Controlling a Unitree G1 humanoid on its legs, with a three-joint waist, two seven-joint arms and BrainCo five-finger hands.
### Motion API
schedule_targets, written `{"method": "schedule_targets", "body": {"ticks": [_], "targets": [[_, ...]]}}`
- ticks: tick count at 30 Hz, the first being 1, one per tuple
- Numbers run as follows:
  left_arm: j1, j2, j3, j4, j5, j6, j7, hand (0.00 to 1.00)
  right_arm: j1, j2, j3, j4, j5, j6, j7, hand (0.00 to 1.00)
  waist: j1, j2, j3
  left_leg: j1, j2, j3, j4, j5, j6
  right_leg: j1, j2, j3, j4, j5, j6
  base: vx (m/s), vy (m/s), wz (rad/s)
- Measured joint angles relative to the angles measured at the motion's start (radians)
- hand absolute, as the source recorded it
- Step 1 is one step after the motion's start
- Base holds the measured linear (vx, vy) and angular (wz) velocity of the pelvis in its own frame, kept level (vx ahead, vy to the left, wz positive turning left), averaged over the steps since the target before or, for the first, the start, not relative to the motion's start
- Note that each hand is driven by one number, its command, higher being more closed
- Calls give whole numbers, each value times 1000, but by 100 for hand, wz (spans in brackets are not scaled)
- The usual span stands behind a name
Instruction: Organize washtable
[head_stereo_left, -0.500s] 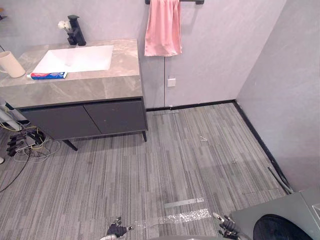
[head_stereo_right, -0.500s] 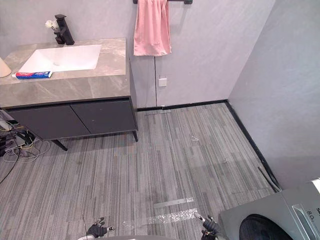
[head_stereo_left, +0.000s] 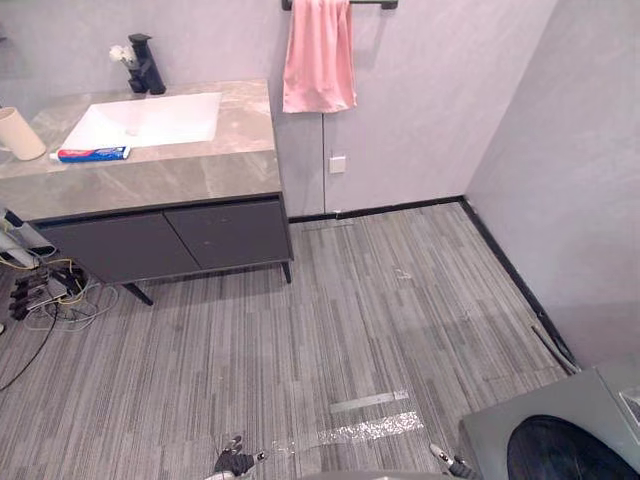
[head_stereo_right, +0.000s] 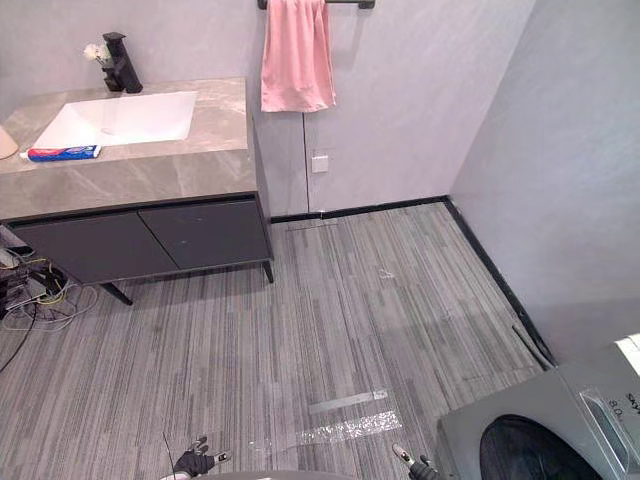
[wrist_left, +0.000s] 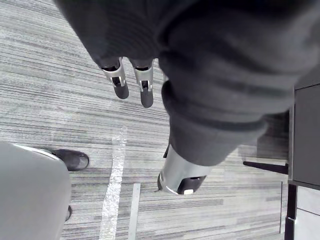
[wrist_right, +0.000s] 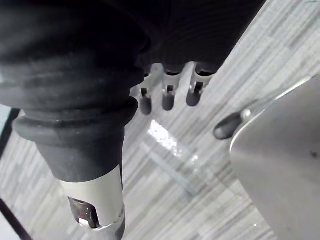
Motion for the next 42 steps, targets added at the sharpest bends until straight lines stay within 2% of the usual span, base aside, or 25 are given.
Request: {"method": "schedule_targets", "body": {"ticks": [3,5,7,9,11,14,17,18,19,20,21,22,23,24,25,27,30,32,34,35,36,37,38,39,42], "targets": [[-4,-2,6,-2,-14,-2,-1,0,-11,-1,-1,-2,4,0,0,0,-2,-3,20,-9,0,12,-2,-2,1,-30,-1,7,36,-15,3,-28,-3,-11],[-9,-3,5,-11,-20,-2,0,0,-29,1,-1,-10,16,-1,0,0,-3,4,48,-7,0,25,1,-14,10,-87,-6,14,167,-74,19,-2,-3,-20],[-20,0,3,-23,-21,-3,0,0,-42,10,-2,-41,52,-6,0,0,-5,5,94,7,2,30,3,-19,29,-229,-21,-6,467,-123,63,7,10,-16],[-27,18,1,-21,-20,0,3,0,-55,10,-2,-45,57,-6,0,0,-21,-5,121,29,2,29,9,-28,39,-319,-59,-44,638,-160,65,51,-1,3],[-32,22,-1,-21,-20,1,7,0,-54,9,-8,-45,60,-7,0,0,-20,-7,127,41,20,26,24,-49,25,-366,-94,-74,632,-166,66,163,-13,1],[-34,27,7,-12,-18,3,18,0,-54,9,-31,-50,61,-9,-4,0,-20,0,132,59,92,12,38,-102,-28,-439,-120,-118,469,-121,89,272,-86,4],[-38,20,47,-10,-8,3,22,0,-41,11,-33,-48,75,-7,-18,0,-27,-25,144,125,131,-2,36,-168,-90,-465,-166,-132,260,6,97,414,-215,20],[-38,9,86,-14,4,3,21,0,-22,13,-32,-46,79,-5,-17,0,-37,-32,140,146,150,-8,48,-205,-100,-483,-189,-129,284,36,86,510,-318,48],[-28,-4,112,-21,13,3,21,0,-16,10,-34,-47,83,-3,-15,0,-49,-14,134,154,183,-9,57,-225,-112,-494,-179,-139,340,59,84,743,-448,56],[-3,-21,193,-35,25,1,20,0,7,6,-42,-59,88,-6,-16,0,-53,10,106,135,251,-1,172,-245,-146,-495,-122,-151,409,79,51,662,-415,25],[-4,-31,221,-39,24,3,21,0,6,6,-44,-57,87,-5,-16,0,-45,15,104,91,278,14,271,-241,-140,-493,-100,-153,426,62,13,826,-549,-8],[-3,-48,265,-43,22,8,21,0,-8,6,-36,-71,82,-6,-16,0,-33,19,104,-9,321,24,510,-180,-54,-461,-62,-163,412,33,-29,535,-404,-38],[-4,-55,277,-44,22,10,21,0,-10,6,-26,-80,78,-7,-16,0,-29,22,105,-58,341,27,628,-116,-11,-434,-44,-161,395,21,-46,701,-464,-51],[-1,-64,280,-55,12,13,17,0,-14,5,4,-92,73,-8,-15,0,-11,29,107,-133,389,14,838,-49,5,-353,-3,-148,342,4,-72,722,-408,-57],[-3,-62,274,-70,10,14,14,0,-18,6,34,-89,56,-8,-14,0,10,27,109,-172,411,3,994,-52,-1,-253,30,-126,288,-3,-83,719,-394,-57],[-2,-53,250,-84,0,11,2,0,-19,8,72,-87,36,-7,-14,0,10,6,121,-218,416,7,1117,-58,-11,-92,40,-110,218,-8,-90,673,-359,-22],[-4,-47,193,-110,-44,-3,0,0,-58,6,87,-66,19,-6,-15,0,18,-2,124,-351,394,74,1119,-108,-78,63,36,-59,136,-8,-89,568,-230,-34],[-11,-41,189,-109,-66,-16,1,0,-79,7,86,-64,14,-6,-16,0,28,-9,128,-429,346,110,986,-110,-81,123,20,-44,100,-32,-49,597,-83,-56],[-21,-34,154,-98,-88,-21,5,0,-74,5,88,-63,7,-5,-17,0,40,-7,130,-470,243,121,667,-95,-86,218,0,-45,48,-62,-3,559,52,-33],[-20,-32,140,-93,-90,-20,5,0,-67,1,88,-64,7,-5,-17,0,39,-2,128,-464,212,117,545,-73,-90,238,0,-46,39,-65,1,534,131,-18],[-14,-32,117,-79,-99,-21,4,0,-54,-11,88,-66,8,-6,-18,0,43,16,127,-450,168,101,318,-8,-74,279,7,-43,32,-78,6,446,141,-23],[-10,-31,114,-78,-100,-20,4,0,-49,-11,89,-67,8,-6,-18,0,51,25,126,-449,152,86,242,38,-53,301,12,-31,32,-91,-8,591,217,-59],[3,-25,115,-71,-100,-18,2,0,-46,-7,96,-66,8,-6,-20,0,76,19,115,-433,127,46,237,187,-6,325,6,1,31,-108,-12,588,229,-41],[4,-10,118,-69,-100,-18,0,0,-46,7,120,-66,6,-7,-20,0,72,-17,103,-441,96,35,250,185,9,307,-22,1,49,-101,-17,697,289,-5],[3,-3,149,-49,-99,-16,-1,0,-60,17,110,-60,-3,-4,-18,0,67,-30,97,-440,53,29,305,160,73,271,-51,66,163,-37,-12,566,256,41]]}}
